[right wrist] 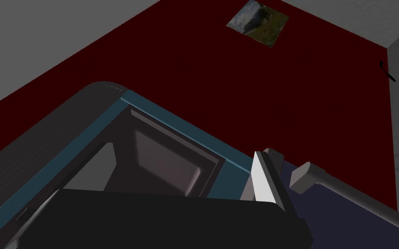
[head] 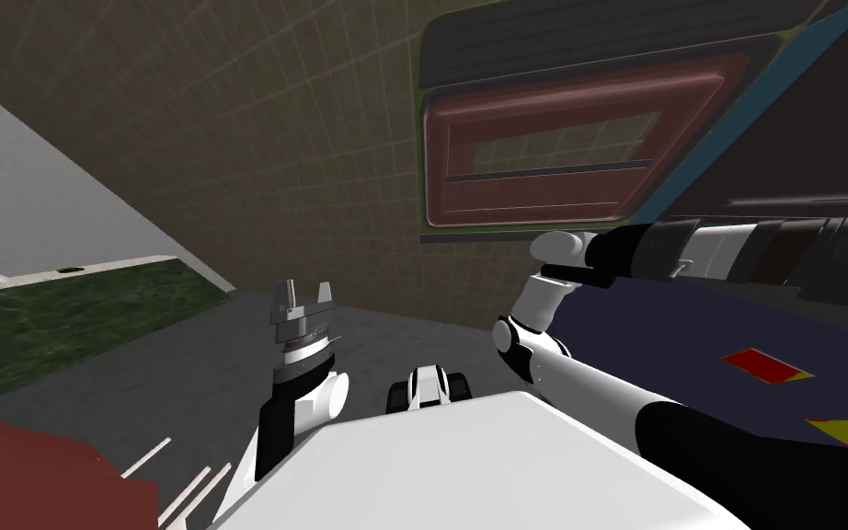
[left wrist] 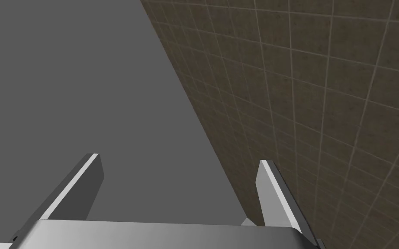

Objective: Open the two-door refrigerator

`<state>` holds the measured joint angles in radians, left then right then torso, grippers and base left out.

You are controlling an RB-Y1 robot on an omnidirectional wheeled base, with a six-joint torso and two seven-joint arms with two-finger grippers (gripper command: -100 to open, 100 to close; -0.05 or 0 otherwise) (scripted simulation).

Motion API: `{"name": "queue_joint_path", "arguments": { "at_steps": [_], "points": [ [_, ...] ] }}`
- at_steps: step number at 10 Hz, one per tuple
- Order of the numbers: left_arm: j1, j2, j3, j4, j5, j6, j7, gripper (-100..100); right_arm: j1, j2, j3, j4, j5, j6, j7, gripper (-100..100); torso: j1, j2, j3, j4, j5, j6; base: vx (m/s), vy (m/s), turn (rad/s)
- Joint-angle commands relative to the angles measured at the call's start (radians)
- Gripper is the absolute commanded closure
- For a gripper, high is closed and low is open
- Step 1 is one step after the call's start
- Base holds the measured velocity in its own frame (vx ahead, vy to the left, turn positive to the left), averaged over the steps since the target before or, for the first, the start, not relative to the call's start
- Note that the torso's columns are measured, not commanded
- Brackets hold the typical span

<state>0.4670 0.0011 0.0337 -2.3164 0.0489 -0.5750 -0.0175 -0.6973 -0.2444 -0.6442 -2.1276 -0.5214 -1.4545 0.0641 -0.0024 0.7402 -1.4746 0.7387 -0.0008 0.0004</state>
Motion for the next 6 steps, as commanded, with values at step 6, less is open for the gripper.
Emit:
{"name": "queue_joint_path", "arguments": {
  "at_steps": [6],
  "points": [
    [0.0, 0.0, 0.0, 0.0, 0.0, 0.0, 0.0, 0, -0.074, -0.032, -0.199, 0.028, 0.199, -0.041, 0.135, -100, 0.003, -0.003, -0.002, -0.001, 0.001, -0.001, 0.21, 0.119, -0.24]
  ]
}}
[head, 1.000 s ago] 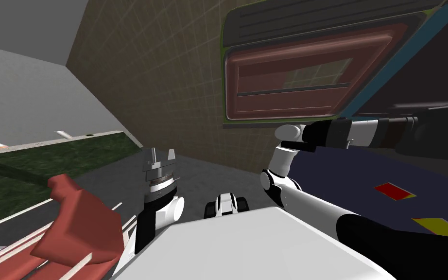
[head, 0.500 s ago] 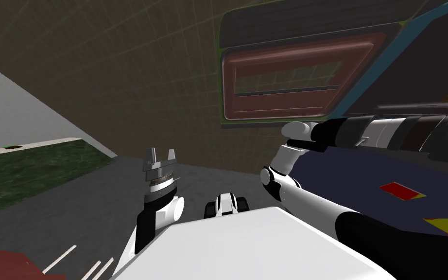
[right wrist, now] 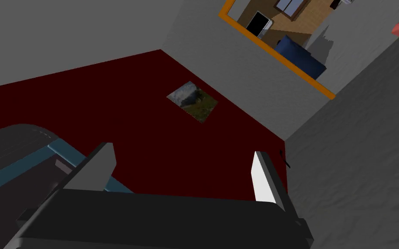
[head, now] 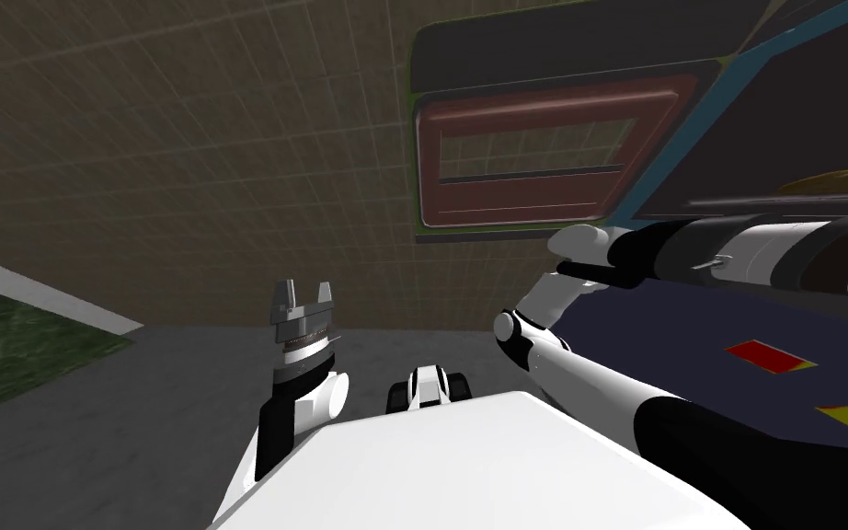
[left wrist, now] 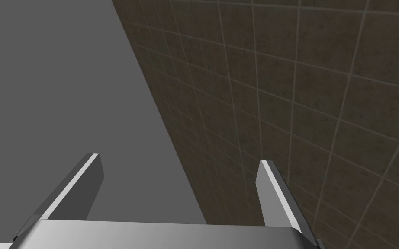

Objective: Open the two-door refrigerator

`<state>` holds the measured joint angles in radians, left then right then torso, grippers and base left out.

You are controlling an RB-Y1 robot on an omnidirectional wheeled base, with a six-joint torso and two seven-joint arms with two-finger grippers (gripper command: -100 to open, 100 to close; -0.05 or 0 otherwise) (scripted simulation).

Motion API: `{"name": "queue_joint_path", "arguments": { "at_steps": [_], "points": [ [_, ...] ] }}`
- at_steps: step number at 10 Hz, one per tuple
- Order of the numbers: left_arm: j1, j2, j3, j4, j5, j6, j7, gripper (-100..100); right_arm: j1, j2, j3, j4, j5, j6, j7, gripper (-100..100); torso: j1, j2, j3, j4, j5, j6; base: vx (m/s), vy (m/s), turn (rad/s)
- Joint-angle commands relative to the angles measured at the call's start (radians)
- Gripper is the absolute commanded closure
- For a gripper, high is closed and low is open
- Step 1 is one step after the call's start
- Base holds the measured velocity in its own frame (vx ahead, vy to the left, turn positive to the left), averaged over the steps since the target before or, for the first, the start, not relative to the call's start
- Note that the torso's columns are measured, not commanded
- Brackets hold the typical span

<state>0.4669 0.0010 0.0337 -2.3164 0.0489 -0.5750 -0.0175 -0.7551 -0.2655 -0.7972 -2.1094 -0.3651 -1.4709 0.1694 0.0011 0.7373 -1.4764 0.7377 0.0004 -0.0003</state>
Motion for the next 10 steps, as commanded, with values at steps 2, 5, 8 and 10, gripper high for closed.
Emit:
{"name": "queue_joint_path", "arguments": {
  "at_steps": [2, 5, 8, 10],
  "points": [
    [0.0, 0.0, 0.0, 0.0, 0.0, 0.0, 0.0, 0, -0.034, -0.027, -0.092, 0.015, 0.087, -0.061, 0.061, -100, -0.002, -0.001, -0.001, 0.0, -0.001, 0.0, 0.205, 0.119, -0.234],
    [0.0, 0.0, 0.0, 0.0, 0.0, 0.0, 0.0, 0, -0.054, -0.054, -0.146, 0.016, 0.136, -0.141, 0.095, -100, -0.002, 0.004, 0.003, 0.001, -0.001, 0.0, 0.131, 0.097, -0.167],
    [0.0, 0.0, 0.0, 0.0, 0.0, 0.0, 0.0, 0, -0.063, -0.07, -0.168, 0.016, 0.155, -0.213, 0.109, -100, -0.002, 0.002, 0.001, 0.001, -0.001, 0.0, 0.074, 0.066, -0.082],
    [0.0, 0.0, 0.0, 0.0, 0.0, 0.0, 0.0, 0, -0.067, -0.078, -0.177, 0.015, 0.163, -0.267, 0.114, -100, -0.003, 0.002, 0.001, 0.001, -0.001, 0.0, 0.023, 0.018, -0.034]
  ]
}}
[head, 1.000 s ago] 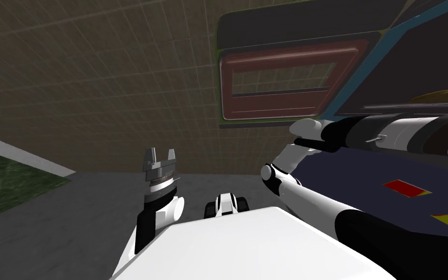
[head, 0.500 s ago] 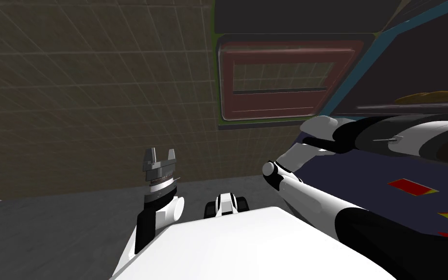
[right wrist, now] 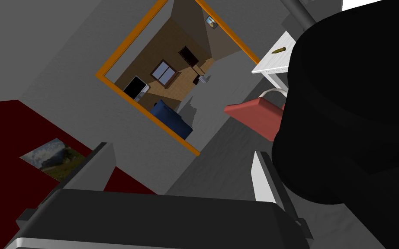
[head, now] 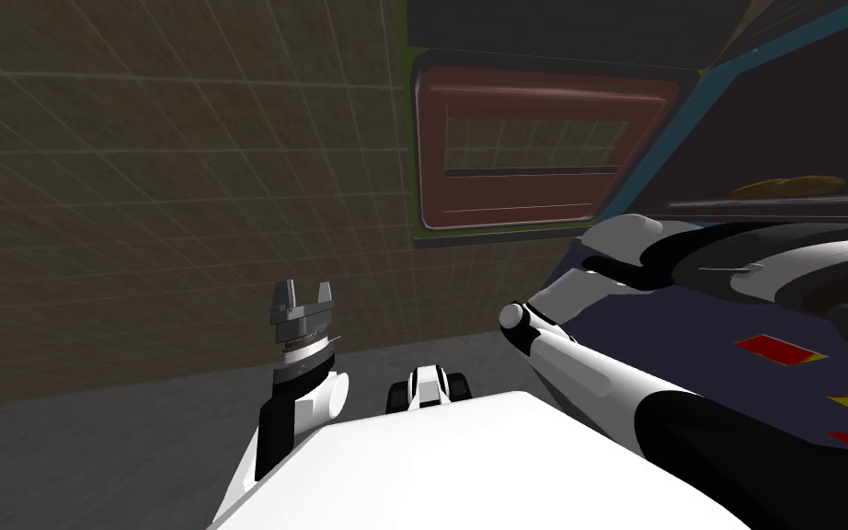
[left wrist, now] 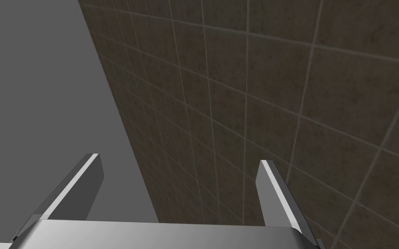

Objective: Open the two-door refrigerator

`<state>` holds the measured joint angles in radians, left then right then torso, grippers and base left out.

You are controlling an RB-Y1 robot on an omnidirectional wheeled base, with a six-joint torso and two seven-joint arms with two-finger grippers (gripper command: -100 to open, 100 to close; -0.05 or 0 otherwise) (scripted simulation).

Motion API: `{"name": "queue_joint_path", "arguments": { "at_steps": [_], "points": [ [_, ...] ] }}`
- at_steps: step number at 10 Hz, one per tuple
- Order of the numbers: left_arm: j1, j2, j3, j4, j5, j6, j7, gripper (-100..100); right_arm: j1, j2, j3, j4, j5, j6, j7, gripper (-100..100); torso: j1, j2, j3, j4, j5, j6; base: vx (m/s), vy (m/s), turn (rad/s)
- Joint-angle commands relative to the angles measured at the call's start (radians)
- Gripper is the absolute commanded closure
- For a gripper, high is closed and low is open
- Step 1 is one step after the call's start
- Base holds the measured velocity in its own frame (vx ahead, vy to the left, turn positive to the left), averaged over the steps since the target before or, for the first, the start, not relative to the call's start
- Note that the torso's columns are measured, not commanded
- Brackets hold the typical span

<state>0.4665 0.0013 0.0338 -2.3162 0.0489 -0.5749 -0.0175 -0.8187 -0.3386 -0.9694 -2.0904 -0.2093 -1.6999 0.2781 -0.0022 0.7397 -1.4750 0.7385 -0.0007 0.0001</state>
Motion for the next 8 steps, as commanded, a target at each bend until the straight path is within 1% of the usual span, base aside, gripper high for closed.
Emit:
{"name": "queue_joint_path", "arguments": {
  "at_steps": [1, 2, 3, 4, 5, 6, 7, 8],
  "points": [
    [0.0, 0.0, 0.0, 0.0, 0.0, 0.0, 0.0, 0, -0.005, -0.007, -0.003, 0.002, 0.005, -0.023, 0.004, -100, 0.001, 0.0, 0.0, 0.0, 0.0, 0.0, 0.008, 0.006, -0.007],
    [0.0, 0.0, 0.0, 0.0, 0.0, 0.0, 0.0, 0, -0.005, -0.008, -0.003, 0.003, 0.005, -0.027, 0.004, -100, 0.002, -0.001, 0.0, 0.0, 0.0, 0.0, 0.0, 0.0, 0.0],
    [0.0, 0.0, 0.0, 0.0, 0.0, 0.0, 0.0, 0, -0.046, -0.045, 0.015, 0.02, 0.02, 0.009, 0.019, -100, 0.002, -0.001, -0.001, 0.0, 0.001, 0.0, 0.009, 0.001, -0.023],
    [0.0, 0.0, 0.0, 0.0, 0.0, 0.0, 0.0, 0, -0.059, -0.057, 0.021, 0.026, 0.025, 0.021, 0.024, -100, 0.002, -0.002, -0.001, 0.0, 0.001, 0.0, 0.013, -0.001, -0.024],
    [0.0, 0.0, 0.0, 0.0, 0.0, 0.0, 0.0, 0, -0.086, -0.082, 0.033, 0.037, 0.035, 0.044, 0.034, -100, 0.002, -0.002, -0.001, -0.001, 0.001, 0.0, 0.015, 0.0, -0.024],
    [0.0, 0.0, 0.0, 0.0, 0.0, 0.0, 0.0, 0, -0.099, -0.094, 0.039, 0.043, 0.039, 0.056, 0.039, -100, 0.002, -0.002, -0.001, -0.001, 0.001, 0.0, 0.015, 0.001, -0.016],
    [0.0, 0.0, 0.0, 0.0, 0.0, 0.0, 0.0, 0, -0.126, -0.119, 0.051, 0.054, 0.049, 0.08, 0.048, -100, 0.002, -0.002, -0.001, -0.001, 0.001, 0.0, 0.014, 0.004, -0.019],
    [0.0, 0.0, 0.0, 0.0, 0.0, 0.0, 0.0, 0, -0.139, -0.131, 0.057, 0.06, 0.054, 0.092, 0.053, -100, 0.002, -0.002, -0.001, 0.0, 0.001, 0.0, 0.013, 0.002, -0.015]
  ]
}}
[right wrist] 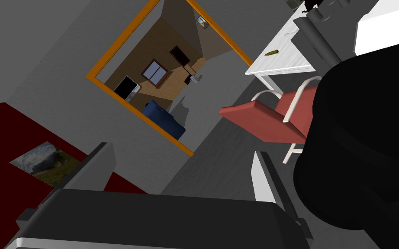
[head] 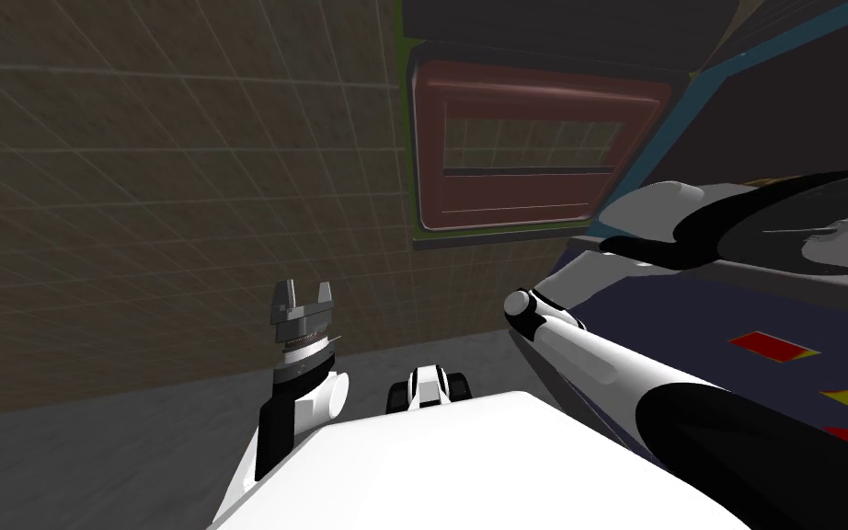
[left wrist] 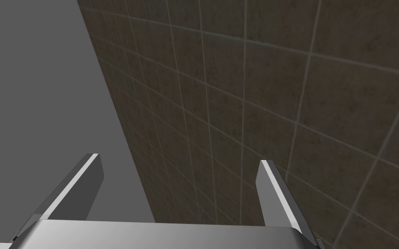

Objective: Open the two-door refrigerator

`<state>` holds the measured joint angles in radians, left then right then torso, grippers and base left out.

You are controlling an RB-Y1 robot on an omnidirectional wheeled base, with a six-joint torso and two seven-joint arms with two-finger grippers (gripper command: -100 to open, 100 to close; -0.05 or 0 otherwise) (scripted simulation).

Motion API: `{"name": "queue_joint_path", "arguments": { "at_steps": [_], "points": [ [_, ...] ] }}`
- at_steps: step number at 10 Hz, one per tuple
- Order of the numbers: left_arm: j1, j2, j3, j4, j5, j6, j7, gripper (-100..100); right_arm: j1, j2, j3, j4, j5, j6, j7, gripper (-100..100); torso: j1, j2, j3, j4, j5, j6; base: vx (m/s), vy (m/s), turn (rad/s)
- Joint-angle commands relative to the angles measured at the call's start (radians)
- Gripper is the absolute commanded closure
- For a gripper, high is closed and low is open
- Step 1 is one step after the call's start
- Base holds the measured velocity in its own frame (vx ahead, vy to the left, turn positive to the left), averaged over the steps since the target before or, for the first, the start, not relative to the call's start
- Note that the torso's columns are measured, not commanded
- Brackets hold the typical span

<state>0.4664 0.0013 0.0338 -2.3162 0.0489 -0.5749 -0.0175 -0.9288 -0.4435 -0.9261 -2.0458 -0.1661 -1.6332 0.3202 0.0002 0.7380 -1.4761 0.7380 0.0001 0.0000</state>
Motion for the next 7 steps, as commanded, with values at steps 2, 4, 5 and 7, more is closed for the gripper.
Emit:
{"name": "queue_joint_path", "arguments": {
  "at_steps": [2, 4, 5, 7],
  "points": [
    [0.0, 0.0, 0.0, 0.0, 0.0, 0.0, 0.0, 0, -0.02, -0.018, 0.011, 0.008, 0.009, 0.021, 0.009, 0, 0.0, 0.0, 0.0, 0.0, 0.0, 0.0, 0.003, 0.0, -0.001],
    [0.0, 0.0, 0.0, 0.0, 0.0, 0.0, 0.0, 0, -0.02, -0.017, 0.01, 0.008, 0.009, 0.02, 0.009, 0, 0.0, 0.0, 0.0, 0.0, 0.0, 0.0, 0.0, 0.0, 0.0],
    [0.0, 0.0, 0.0, 0.0, 0.0, 0.0, 0.0, 0, -0.02, -0.017, 0.01, 0.008, 0.009, 0.02, 0.009, 0, 0.0, 0.0, 0.0, 0.0, 0.0, 0.0, 0.0, 0.0, 0.0],
    [0.0, 0.0, 0.0, 0.0, 0.0, 0.0, 0.0, 0, -0.02, -0.017, 0.01, 0.008, 0.009, 0.02, 0.009, 0, 0.0, 0.0, 0.0, 0.0, 0.0, 0.0, 0.0, 0.0, 0.0]
  ]
}}
